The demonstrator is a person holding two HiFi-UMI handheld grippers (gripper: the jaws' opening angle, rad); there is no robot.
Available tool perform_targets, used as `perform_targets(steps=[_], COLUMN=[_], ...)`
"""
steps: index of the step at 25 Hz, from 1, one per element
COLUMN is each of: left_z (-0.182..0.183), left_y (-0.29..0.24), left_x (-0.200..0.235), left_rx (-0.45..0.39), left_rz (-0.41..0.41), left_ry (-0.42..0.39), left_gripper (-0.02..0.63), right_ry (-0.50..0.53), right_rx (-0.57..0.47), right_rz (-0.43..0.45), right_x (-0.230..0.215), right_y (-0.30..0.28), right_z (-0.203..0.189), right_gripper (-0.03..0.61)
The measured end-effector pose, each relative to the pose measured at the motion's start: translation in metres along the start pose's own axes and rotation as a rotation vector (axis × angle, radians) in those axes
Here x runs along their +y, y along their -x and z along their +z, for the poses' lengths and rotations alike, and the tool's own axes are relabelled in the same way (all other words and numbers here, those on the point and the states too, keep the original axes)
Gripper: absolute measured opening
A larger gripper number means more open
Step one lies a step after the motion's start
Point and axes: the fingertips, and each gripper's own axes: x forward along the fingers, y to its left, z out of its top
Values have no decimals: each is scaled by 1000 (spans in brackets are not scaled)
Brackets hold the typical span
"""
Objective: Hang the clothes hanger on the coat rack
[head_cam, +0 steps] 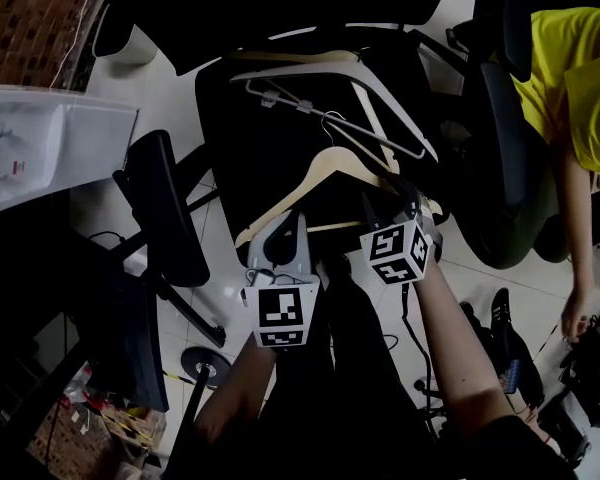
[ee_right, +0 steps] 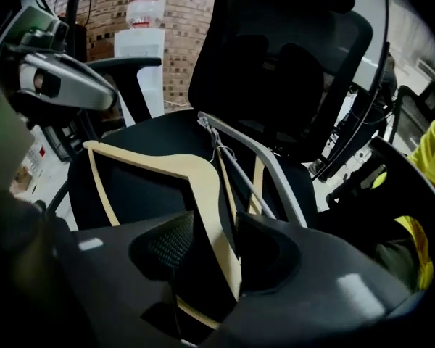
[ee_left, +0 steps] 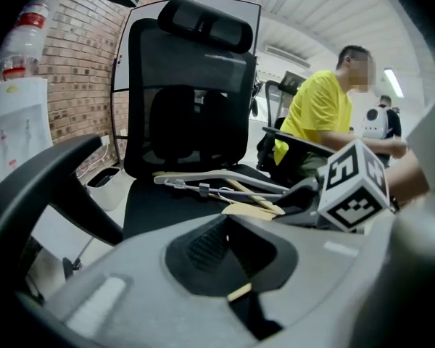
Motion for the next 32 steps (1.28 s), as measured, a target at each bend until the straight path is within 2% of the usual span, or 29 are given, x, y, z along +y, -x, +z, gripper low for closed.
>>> perform_targets(steps=[2,6,10,16,23,25,27,32], left_z=[-1,-2,-5,-10,-9,-8,-6,-7], left_y=[-2,-5,-6,-5,-7,-8,-8,-5], left_x=[-3,-7,-12,-14,-9,-9,-10,-10], left_rx=[3,7,13,26,26,23,22,22], left_rz=[-8,-17,-36,-48,-40,-44,-48,-49], left_ry=[4,13,11,6,8,6,2,-5], left_gripper=[5,5,5,5,5,5,5,5], right_ry=[56,175,184,189,172,171,171,175], right_rx=[39,140,248,332,352,345,337,307], right_rz=[39,91,109,162,227,235,235,203], right_x=[5,12,10,13,14,15,18,19], right_y=[-9,-25,-36,-45,-46,-44,-44,-42], right_z=[-4,-17,-28,-33,-33,-33,-33,-31], right_gripper=[201,204,204,192,176,134,91,80])
